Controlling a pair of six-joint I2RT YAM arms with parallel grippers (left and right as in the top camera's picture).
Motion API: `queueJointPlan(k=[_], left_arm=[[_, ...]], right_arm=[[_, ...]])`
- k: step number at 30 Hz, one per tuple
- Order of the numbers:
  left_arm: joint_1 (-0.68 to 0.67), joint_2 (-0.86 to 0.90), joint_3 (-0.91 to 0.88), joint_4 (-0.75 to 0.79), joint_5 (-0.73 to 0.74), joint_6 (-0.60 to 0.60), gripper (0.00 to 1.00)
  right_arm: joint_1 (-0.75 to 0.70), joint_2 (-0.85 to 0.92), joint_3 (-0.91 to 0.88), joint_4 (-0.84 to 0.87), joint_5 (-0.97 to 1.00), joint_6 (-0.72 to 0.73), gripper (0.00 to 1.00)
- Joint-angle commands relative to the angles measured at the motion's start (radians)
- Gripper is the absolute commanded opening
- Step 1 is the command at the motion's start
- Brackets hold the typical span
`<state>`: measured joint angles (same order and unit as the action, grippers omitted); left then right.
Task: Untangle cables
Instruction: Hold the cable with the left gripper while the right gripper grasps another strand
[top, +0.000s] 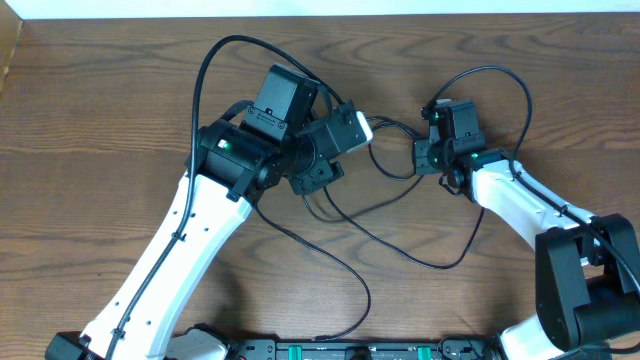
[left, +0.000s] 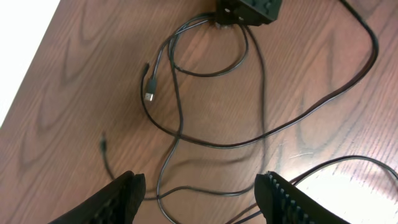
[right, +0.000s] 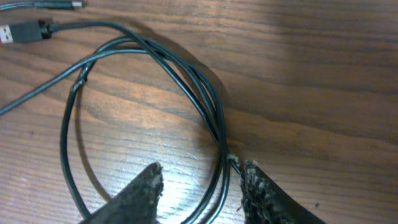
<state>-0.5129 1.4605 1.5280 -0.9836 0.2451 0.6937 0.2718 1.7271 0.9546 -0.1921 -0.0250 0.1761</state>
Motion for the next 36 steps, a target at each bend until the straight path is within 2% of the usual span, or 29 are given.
queueJointPlan(k=[1, 6, 28, 32, 36], left_arm=[[0.003, 0.007, 0.003, 0.002, 0.036, -0.012, 0.62], [0.003, 0.008, 0.003, 0.001, 0.063, -0.012, 0.63], [0.003, 0.008, 0.003, 0.002, 0.080, -0.011, 0.64], [0.003, 0.008, 0.003, 0.001, 0.080, -0.011, 0.63], [0.003, 0.008, 0.003, 0.002, 0.080, -0.011, 0.64]], right_arm=[[0.004, 0.010, 0.012, 0.004, 0.019, 0.002, 0.32], [0.005, 0.039, 0.012, 0.002, 0.019, 0.003, 0.28], [0.040, 0.124, 0.012, 0.005, 0.019, 0.011, 0.30], [0.040, 0.124, 0.012, 0.009, 0.019, 0.011, 0.22], [0.040, 0.124, 0.012, 0.010, 0.019, 0.011, 0.03]])
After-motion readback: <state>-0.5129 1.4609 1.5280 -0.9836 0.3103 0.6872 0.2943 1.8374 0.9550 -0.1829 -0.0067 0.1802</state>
